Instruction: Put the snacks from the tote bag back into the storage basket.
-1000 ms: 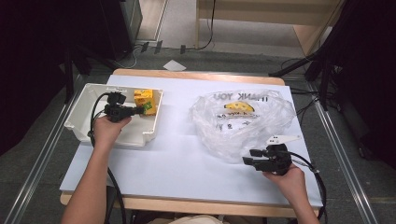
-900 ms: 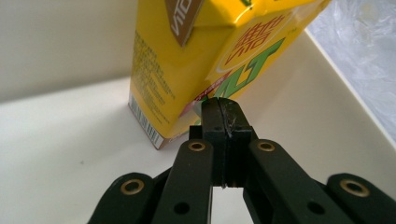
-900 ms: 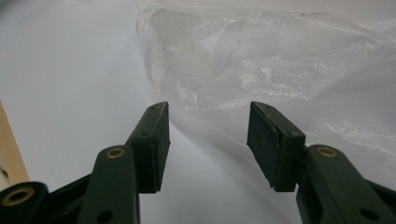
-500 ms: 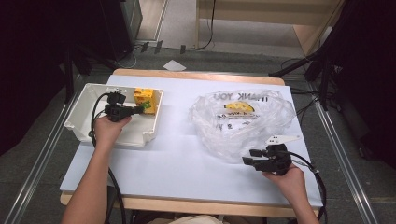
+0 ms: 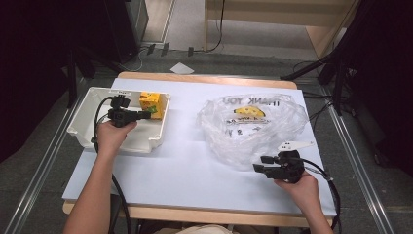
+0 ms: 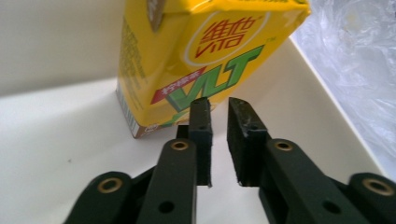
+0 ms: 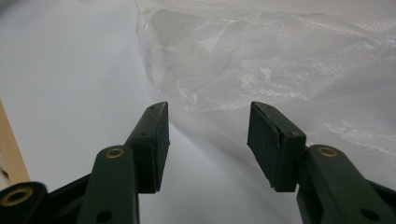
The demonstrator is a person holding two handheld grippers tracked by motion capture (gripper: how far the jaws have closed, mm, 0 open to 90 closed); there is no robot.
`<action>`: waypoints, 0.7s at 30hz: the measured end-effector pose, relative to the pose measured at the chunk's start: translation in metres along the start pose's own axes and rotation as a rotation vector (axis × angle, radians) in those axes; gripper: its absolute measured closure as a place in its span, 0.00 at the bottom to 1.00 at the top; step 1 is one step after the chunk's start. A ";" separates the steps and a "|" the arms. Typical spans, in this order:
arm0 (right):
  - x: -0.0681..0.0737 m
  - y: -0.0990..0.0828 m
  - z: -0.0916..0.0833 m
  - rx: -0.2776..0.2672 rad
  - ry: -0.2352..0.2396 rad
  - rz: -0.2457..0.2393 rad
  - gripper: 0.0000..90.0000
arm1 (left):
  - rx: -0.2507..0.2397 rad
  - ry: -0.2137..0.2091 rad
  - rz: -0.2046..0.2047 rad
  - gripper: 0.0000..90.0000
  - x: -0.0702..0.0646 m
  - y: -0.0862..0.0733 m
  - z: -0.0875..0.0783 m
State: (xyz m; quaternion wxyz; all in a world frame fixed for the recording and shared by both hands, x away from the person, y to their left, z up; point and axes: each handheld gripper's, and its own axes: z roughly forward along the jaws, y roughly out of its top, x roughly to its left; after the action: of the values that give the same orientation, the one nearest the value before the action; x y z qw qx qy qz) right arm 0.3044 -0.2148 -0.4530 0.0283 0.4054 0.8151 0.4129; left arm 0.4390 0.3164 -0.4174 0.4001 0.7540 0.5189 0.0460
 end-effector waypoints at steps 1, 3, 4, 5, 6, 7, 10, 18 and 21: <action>0.000 0.000 0.000 0.000 0.000 0.000 0.55 | -0.001 -0.003 0.000 0.87 -0.001 0.000 -0.001; 0.000 0.000 0.000 -0.002 0.001 -0.002 0.55 | -0.007 -0.005 0.008 0.84 -0.003 0.001 -0.003; 0.000 0.000 0.000 -0.001 -0.001 -0.002 0.55 | -0.006 -0.007 0.005 0.82 -0.005 0.001 -0.004; 0.000 0.000 0.000 -0.001 0.000 -0.002 0.55 | -0.005 -0.010 0.006 0.80 -0.006 0.002 -0.004; 0.000 0.000 0.000 -0.001 0.000 -0.002 0.55 | -0.005 -0.010 0.006 0.79 -0.006 0.002 -0.004; 0.000 0.000 0.000 0.000 0.000 -0.001 0.55 | -0.009 -0.008 0.008 0.79 -0.007 0.002 -0.005; 0.000 0.000 0.000 -0.001 0.000 -0.002 0.55 | -0.020 -0.005 0.009 0.67 -0.012 0.005 -0.008; 0.000 0.000 0.000 0.002 0.001 -0.004 0.55 | -0.009 -0.008 0.028 0.52 -0.028 0.008 -0.013; 0.000 0.000 0.000 0.001 0.001 -0.003 0.55 | -0.012 -0.014 0.042 0.50 -0.035 0.010 -0.015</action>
State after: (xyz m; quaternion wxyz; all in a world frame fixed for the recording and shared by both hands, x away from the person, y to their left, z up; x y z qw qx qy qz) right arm 0.3049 -0.2149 -0.4530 0.0283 0.4038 0.8161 0.4125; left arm 0.4233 0.2949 -0.3889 0.4072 0.7625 0.5000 0.0520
